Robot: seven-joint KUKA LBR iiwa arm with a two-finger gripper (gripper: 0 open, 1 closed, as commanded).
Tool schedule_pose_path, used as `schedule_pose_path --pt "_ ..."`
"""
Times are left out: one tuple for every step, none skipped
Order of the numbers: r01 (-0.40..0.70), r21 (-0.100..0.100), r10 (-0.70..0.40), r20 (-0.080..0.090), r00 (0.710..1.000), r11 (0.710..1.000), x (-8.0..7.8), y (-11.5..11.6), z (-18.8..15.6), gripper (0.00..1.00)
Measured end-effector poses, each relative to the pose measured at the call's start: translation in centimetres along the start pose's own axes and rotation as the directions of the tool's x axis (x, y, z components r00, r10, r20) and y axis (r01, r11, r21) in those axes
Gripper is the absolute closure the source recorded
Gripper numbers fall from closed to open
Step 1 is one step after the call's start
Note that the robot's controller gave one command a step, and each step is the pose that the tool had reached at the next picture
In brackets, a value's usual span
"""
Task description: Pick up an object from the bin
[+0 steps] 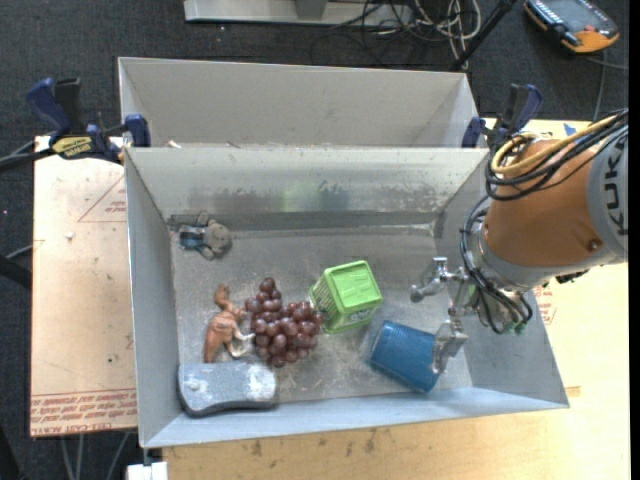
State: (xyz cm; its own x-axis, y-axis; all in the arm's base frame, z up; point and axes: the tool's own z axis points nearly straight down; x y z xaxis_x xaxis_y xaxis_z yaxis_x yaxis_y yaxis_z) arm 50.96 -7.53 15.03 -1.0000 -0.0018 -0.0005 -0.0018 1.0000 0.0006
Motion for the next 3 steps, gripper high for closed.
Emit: schedule_pose_path --pt "0.0 0.0 0.0 0.0 1.0 1.0 0.0 0.0 0.0 0.0" --pt "0.337 0.003 -0.337 0.004 0.942 0.942 0.4 -0.3 5.8 1.0" --pt "0.337 0.003 -0.337 0.004 0.941 0.941 0.4 -0.3 5.8 1.0"
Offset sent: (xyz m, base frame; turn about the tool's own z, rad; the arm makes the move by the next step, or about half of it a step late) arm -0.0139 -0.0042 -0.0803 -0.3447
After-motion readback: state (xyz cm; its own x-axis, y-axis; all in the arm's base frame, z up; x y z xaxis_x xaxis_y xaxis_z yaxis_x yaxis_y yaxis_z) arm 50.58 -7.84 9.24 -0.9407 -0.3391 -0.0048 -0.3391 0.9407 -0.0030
